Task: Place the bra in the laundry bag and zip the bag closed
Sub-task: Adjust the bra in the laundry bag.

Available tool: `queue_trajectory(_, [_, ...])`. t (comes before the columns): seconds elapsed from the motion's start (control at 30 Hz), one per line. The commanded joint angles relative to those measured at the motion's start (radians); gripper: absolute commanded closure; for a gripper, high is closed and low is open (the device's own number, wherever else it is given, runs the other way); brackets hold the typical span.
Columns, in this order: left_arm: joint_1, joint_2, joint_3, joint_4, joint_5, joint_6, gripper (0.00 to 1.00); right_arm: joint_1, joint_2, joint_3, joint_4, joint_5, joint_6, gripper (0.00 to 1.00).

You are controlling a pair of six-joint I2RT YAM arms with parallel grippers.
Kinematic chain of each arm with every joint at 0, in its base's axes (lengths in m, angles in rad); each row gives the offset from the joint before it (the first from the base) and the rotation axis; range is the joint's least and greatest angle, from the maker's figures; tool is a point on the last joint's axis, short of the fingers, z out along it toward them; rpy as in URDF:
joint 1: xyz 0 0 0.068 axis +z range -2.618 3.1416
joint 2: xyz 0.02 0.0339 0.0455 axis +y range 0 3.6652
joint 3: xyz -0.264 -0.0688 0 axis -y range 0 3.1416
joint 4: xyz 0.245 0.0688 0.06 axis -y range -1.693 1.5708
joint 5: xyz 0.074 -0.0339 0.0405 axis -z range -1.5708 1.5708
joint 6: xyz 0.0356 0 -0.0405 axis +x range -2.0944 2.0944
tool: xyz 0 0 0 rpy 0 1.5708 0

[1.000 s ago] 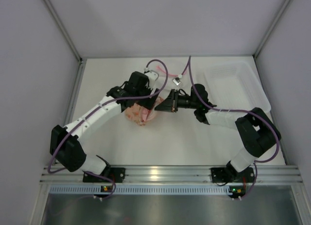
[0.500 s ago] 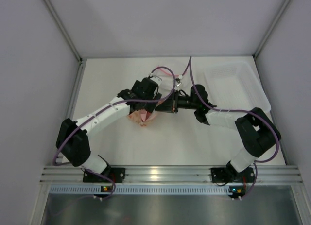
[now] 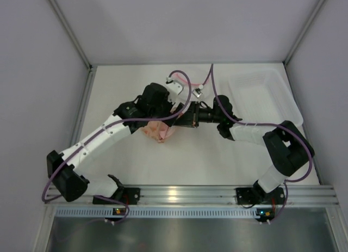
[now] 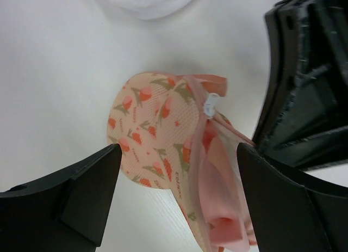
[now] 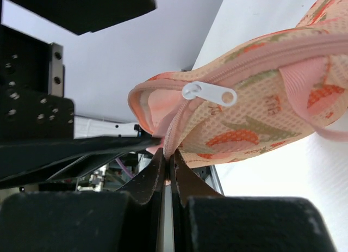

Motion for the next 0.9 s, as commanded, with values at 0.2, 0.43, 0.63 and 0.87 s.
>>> queue_trajectory(0.2, [0.074, -0.113, 0.051, 0.009, 0.311, -0.014, 0.27, 0.013, -0.015, 0.016, 0.094, -0.026, -0.065, 1.00])
queue_trajectory(0.43, [0.133, -0.084, 0.040, -0.066, 0.456, -0.028, 0.57, 0.013, -0.015, -0.006, 0.083, -0.057, -0.123, 1.00])
queue_trajectory(0.63, [0.294, -0.040, 0.005, -0.038, 0.688, -0.013, 0.43, 0.012, -0.020, -0.040, 0.093, -0.104, -0.166, 1.00])
queue_trajectory(0.87, [0.334, 0.106, 0.064, -0.018, 0.714, -0.069, 0.36, 0.003, -0.057, -0.057, -0.129, -0.160, -0.514, 1.00])
